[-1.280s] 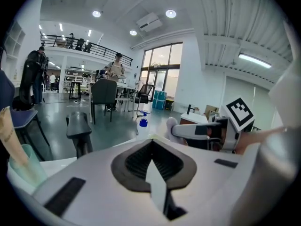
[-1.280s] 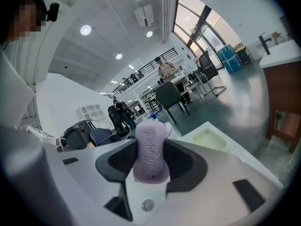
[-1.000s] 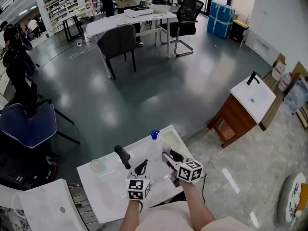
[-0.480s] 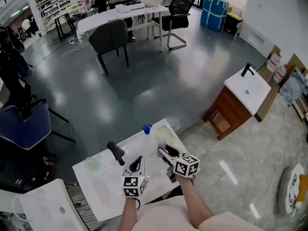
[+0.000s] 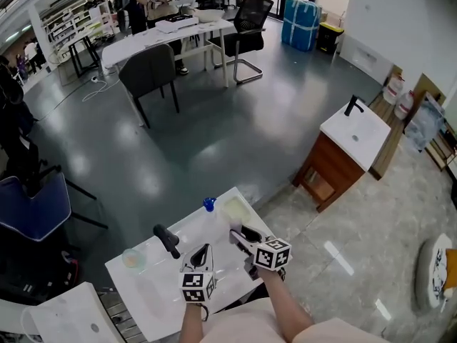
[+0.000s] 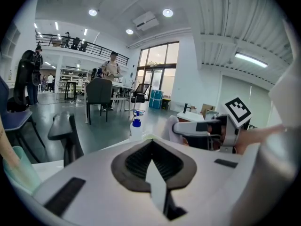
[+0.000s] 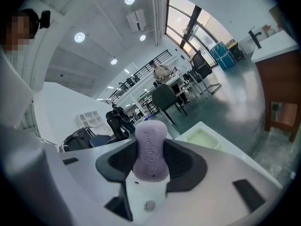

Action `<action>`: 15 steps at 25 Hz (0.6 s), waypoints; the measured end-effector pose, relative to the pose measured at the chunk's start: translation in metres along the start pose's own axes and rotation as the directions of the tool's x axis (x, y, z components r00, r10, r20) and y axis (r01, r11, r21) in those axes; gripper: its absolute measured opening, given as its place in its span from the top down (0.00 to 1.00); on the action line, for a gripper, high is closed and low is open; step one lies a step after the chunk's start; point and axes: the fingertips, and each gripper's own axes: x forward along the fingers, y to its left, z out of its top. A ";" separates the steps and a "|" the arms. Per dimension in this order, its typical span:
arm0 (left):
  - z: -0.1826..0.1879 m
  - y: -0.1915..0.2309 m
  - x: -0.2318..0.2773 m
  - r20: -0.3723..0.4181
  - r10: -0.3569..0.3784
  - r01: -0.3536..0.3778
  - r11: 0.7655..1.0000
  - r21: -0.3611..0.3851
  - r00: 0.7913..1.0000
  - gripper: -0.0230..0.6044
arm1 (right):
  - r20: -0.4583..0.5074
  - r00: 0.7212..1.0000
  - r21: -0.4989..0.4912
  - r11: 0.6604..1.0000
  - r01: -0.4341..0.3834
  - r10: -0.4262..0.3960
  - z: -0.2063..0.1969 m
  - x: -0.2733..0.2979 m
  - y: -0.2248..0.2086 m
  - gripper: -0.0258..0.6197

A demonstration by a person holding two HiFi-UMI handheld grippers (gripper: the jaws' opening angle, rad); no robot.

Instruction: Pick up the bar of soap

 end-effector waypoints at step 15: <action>0.001 -0.005 0.002 0.012 -0.012 0.012 1.000 0.003 1.000 0.95 | -0.014 1.000 -0.020 1.000 0.007 -0.007 0.000 -0.005 0.000 0.68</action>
